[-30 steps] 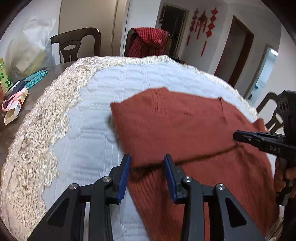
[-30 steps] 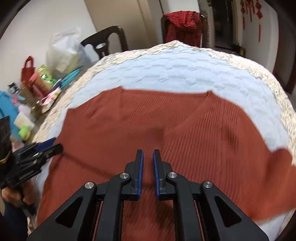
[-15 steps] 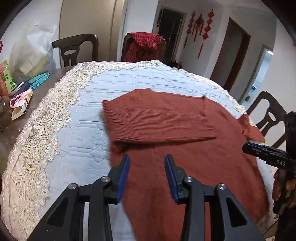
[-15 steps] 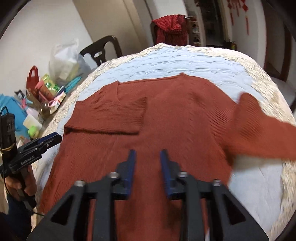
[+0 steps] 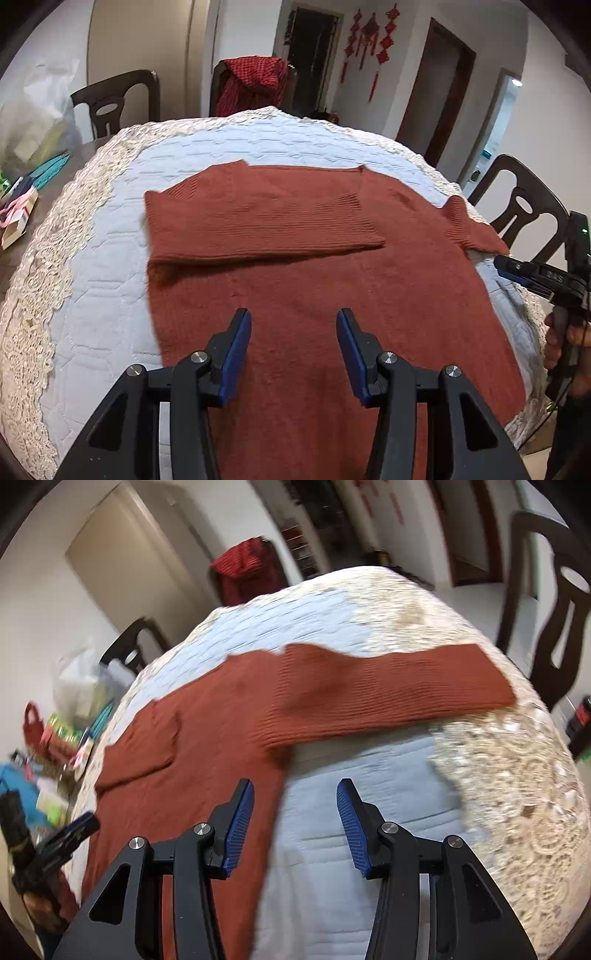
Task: Fold small clothes
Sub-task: 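Grasp the other sleeve cuff with the right tool and lift it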
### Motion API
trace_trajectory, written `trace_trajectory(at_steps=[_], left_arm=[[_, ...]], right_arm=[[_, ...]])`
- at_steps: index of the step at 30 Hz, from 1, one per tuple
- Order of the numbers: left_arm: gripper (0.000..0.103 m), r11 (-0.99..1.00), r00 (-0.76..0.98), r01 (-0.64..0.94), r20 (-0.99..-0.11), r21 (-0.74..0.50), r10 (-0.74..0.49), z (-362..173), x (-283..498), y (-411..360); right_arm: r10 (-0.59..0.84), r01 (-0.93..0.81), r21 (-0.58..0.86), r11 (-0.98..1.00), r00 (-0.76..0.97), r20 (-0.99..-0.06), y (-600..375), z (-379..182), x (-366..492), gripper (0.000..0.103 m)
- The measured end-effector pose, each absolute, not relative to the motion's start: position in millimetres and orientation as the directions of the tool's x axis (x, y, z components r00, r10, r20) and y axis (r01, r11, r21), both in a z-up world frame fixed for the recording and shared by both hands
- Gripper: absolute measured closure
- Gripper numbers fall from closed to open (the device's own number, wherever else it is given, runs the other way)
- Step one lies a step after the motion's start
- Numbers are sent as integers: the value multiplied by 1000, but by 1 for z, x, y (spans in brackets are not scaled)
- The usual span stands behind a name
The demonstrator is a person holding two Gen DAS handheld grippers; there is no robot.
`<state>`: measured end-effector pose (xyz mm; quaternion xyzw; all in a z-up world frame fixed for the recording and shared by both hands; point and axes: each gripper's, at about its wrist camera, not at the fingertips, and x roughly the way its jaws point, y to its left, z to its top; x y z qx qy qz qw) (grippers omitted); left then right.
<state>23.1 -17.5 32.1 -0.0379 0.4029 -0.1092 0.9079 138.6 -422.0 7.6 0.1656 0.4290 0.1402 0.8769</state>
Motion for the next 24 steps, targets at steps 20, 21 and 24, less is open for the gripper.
trace_trajectory(at_steps=[20, 21, 24], left_arm=[[48, 972, 631, 184, -741, -144, -229, 7, 30, -35], [48, 972, 632, 184, -740, -149, -232, 7, 30, -35], [48, 970, 632, 184, -736, -162, -243, 7, 30, -33]], right_arm=[[368, 176, 651, 738, 704, -608, -499, -14, 193, 58], [350, 183, 638, 748, 707, -614, -499, -13, 195, 66], [321, 182, 604, 776, 711, -626, -498, -7, 199, 90]])
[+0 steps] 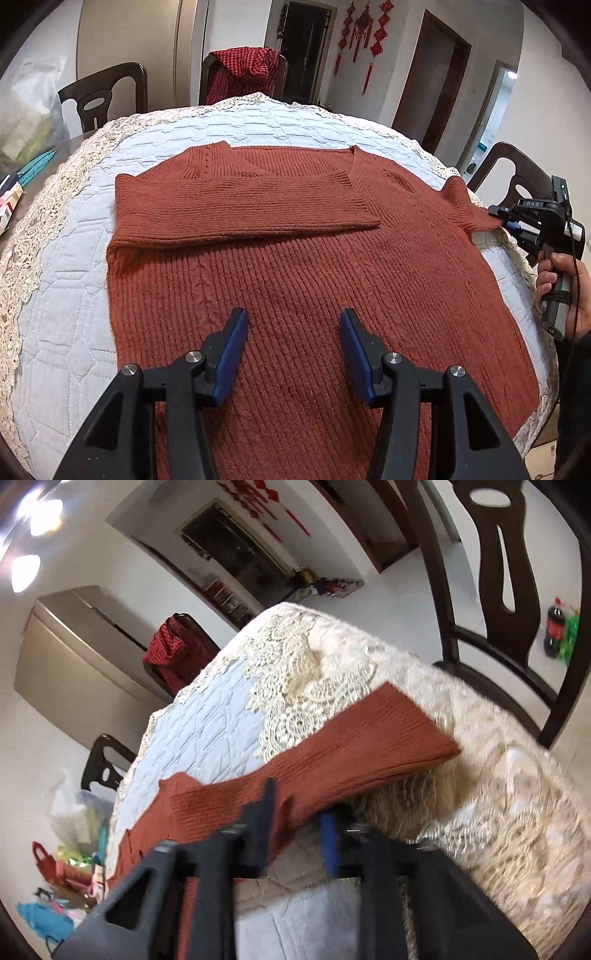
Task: Fold small clothes
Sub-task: 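Grasp the other sleeve cuff with the right tool and lift it, then fold the held sleeve across the sweater body and open the right tool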
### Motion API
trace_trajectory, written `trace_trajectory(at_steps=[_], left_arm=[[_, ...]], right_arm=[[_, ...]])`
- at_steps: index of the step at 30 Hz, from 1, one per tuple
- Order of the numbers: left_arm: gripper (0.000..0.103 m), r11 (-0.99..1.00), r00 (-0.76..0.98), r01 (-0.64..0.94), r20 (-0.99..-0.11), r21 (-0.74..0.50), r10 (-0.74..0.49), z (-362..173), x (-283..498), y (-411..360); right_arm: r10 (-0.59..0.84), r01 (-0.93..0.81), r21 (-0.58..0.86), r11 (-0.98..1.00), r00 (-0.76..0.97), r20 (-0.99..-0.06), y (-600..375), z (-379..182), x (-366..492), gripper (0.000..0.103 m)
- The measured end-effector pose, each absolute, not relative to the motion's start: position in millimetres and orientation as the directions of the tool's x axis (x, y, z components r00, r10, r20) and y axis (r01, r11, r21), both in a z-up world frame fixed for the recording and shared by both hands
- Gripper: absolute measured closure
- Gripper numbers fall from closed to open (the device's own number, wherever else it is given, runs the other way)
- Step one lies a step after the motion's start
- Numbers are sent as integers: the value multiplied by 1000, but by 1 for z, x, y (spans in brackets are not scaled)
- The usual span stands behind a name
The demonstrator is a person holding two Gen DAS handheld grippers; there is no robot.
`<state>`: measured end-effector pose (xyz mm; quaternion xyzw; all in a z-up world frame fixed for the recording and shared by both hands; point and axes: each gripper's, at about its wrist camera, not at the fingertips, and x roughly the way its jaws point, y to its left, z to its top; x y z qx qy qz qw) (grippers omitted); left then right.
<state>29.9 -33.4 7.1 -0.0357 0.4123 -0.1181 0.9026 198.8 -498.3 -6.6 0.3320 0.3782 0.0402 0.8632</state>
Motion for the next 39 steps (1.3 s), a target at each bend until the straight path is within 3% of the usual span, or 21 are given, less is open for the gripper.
trace_trajectory(at_steps=[5, 13, 21, 26, 33, 35, 39], left_arm=[[47, 967, 631, 186, -733, -177, -255, 7, 31, -33], [46, 963, 630, 188, -728, -194, -270, 7, 31, -31], [46, 959, 613, 192, -738, -206, -281, 16, 29, -27], [46, 950, 644, 206, -699, -233, -312, 46, 39, -19], [46, 957, 656, 210, -697, -200, -289, 53, 83, -38], [50, 947, 655, 237, -683, -218, -322, 51, 91, -47], [60, 930, 597, 268, -715, -250, -364, 31, 109, -62]], right_arm=[[338, 65, 564, 823, 743, -578, -476, 30, 198, 90], [518, -280, 474, 835, 693, -502, -369, 86, 189, 90], [624, -499, 398, 770, 453, -637, -278, 44, 177, 86], [640, -503, 416, 758, 447, -625, -298, 38, 164, 86], [576, -378, 435, 817, 528, -624, -334, 34, 177, 86], [547, -345, 424, 837, 554, -628, -344, 31, 182, 86], [461, -269, 374, 887, 510, -726, -351, 8, 197, 88]])
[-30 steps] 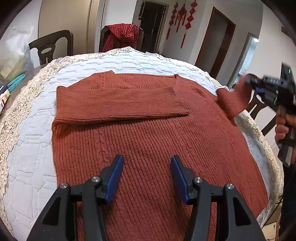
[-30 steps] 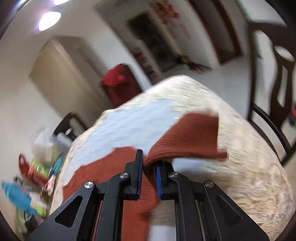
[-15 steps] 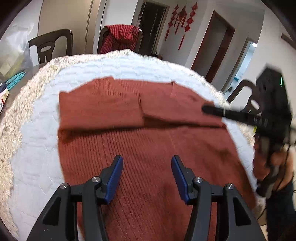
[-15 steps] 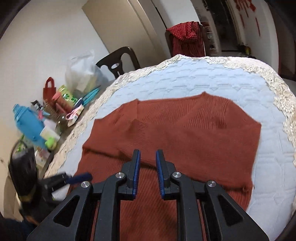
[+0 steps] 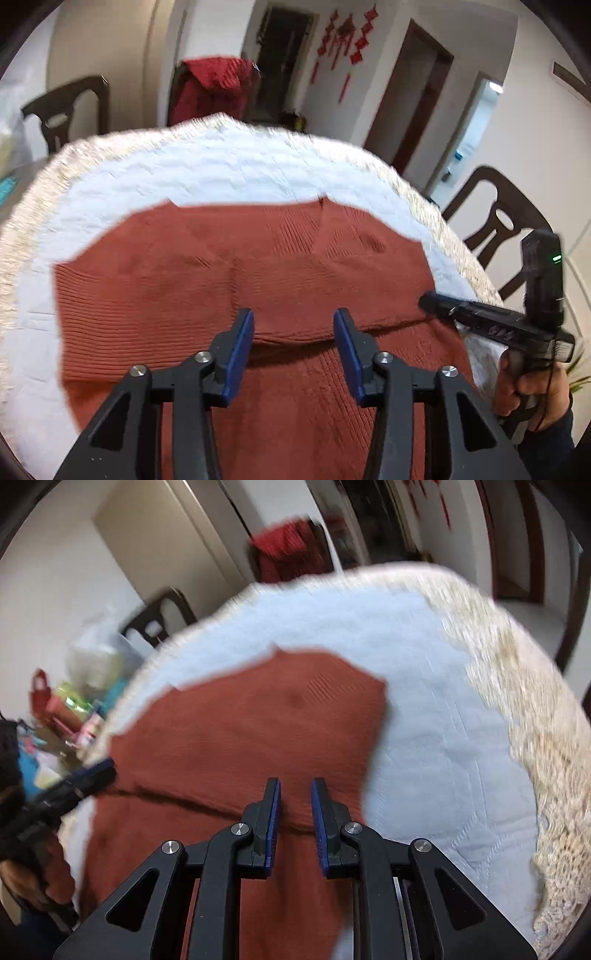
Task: Fold small clothes
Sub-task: 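Fold the held sleeve across the sweater body and open the right tool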
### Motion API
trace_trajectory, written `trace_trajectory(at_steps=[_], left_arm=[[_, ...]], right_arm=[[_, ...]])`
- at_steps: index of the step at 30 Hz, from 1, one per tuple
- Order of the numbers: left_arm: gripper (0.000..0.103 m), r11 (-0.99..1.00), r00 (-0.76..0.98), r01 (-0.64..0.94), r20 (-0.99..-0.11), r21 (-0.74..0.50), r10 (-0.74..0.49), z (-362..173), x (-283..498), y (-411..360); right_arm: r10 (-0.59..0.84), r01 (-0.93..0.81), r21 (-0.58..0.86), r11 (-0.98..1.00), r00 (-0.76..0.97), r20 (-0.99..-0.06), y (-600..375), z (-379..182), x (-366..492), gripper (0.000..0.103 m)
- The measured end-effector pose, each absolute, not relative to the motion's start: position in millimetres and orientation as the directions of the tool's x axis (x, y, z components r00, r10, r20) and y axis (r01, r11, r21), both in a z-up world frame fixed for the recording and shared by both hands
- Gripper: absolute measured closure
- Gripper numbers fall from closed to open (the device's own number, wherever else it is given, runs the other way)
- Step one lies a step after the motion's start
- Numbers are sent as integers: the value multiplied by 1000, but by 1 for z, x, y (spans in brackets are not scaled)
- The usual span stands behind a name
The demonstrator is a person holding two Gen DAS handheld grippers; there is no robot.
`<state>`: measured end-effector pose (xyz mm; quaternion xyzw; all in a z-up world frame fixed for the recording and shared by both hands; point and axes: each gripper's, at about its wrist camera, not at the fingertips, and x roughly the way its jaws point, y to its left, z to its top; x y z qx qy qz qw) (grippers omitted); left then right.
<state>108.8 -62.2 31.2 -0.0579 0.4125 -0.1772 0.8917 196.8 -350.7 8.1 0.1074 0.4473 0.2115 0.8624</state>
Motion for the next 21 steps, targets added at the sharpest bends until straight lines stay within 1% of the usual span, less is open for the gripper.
trace_trajectory(at_steps=[2, 4, 7, 11, 14, 16, 19, 21], left_arm=[[61, 932, 565, 266, -745, -244, -356, 15, 111, -67], [61, 934, 586, 285, -732, -213, -346, 14, 104, -69], [61, 934, 584, 286, -734, -212, -345, 18, 101, -70], [61, 935, 600, 286, -721, -212, -347, 31, 103, -68], [61, 947, 639, 266, -702, -181, -314, 41, 114, -69], [61, 953, 651, 251, -700, -167, -294, 44, 126, -72], [61, 964, 648, 232, -718, -128, -252, 34, 146, -80], [61, 967, 617, 227, -752, -112, -232, 20, 155, -85]], right_arm=[[485, -273, 402, 874, 515, -707, -357, 9, 196, 89], [488, -270, 408, 872, 529, -694, -360, 13, 196, 89], [506, -275, 428, 861, 543, -670, -363, 18, 203, 88], [491, -252, 425, 870, 533, -689, -365, 8, 221, 88], [515, -213, 483, 849, 535, -669, -381, 4, 232, 89], [479, -201, 452, 869, 570, -667, -385, 11, 235, 88], [495, -202, 476, 856, 581, -646, -388, 15, 244, 87], [461, -178, 447, 877, 574, -676, -387, 7, 252, 87]])
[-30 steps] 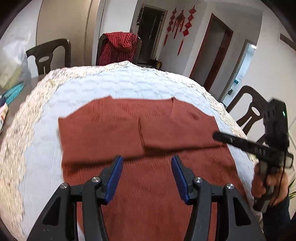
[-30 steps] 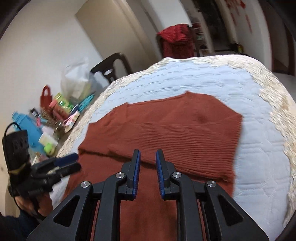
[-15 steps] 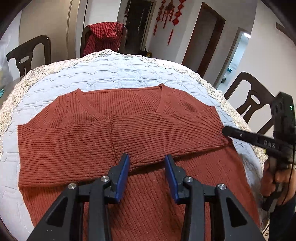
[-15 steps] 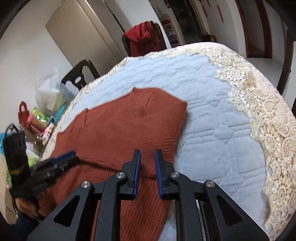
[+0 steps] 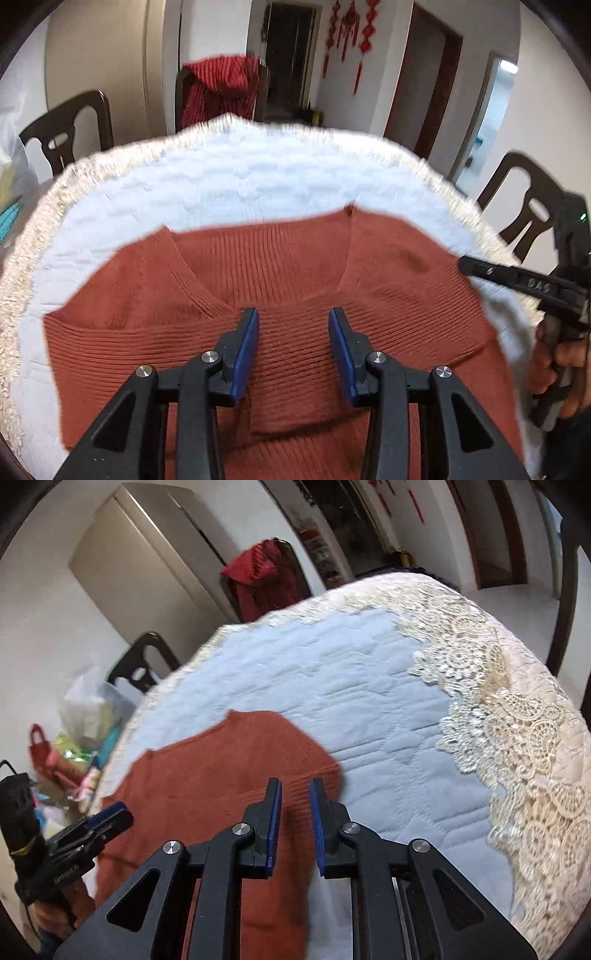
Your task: Fold small clothes
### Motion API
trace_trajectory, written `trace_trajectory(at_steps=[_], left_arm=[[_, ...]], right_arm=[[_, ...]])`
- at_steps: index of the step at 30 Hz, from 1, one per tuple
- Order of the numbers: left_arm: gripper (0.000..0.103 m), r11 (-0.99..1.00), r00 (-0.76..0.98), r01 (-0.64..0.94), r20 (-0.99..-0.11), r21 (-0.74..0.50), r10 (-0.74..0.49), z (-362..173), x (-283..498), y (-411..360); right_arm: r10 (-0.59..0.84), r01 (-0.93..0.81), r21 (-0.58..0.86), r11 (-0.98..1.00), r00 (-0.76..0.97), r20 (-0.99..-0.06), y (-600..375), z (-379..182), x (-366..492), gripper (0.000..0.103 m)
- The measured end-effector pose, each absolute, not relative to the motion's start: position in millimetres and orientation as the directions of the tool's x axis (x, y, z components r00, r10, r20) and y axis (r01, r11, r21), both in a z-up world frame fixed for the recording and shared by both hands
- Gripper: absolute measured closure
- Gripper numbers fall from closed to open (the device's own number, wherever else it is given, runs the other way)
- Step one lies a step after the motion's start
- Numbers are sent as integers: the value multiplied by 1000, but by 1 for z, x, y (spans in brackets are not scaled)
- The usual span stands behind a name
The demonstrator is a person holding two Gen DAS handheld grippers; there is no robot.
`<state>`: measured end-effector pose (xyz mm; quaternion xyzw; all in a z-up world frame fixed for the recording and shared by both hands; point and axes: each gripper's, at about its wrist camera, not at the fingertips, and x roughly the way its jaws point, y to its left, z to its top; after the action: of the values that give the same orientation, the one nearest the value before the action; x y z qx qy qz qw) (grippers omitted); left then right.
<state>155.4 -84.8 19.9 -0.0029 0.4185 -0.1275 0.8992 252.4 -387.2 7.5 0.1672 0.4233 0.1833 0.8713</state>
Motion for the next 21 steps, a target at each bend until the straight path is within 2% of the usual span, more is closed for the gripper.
trace_trajectory(at_steps=[3, 6, 11, 16, 21], left_arm=[[61, 969, 629, 233, -748, -77, -211, 17, 151, -89], [61, 965, 622, 240, -747, -103, -235, 23, 142, -85], [61, 971, 627, 227, -752, -76, -205, 24, 123, -82], [61, 974, 631, 222, -754, -50, -182, 18, 113, -79], [61, 975, 640, 218, -747, -47, -179, 15, 111, -80]], right_arm=[[455, -169, 443, 880, 563, -690, -390, -1, 256, 87], [438, -167, 424, 890, 572, -694, -394, 6, 246, 87], [468, -265, 388, 883, 579, -668, -382, 21, 216, 87], [467, -348, 320, 881, 539, -701, -359, 14, 195, 87], [443, -347, 290, 892, 537, -718, -358, 7, 194, 90]])
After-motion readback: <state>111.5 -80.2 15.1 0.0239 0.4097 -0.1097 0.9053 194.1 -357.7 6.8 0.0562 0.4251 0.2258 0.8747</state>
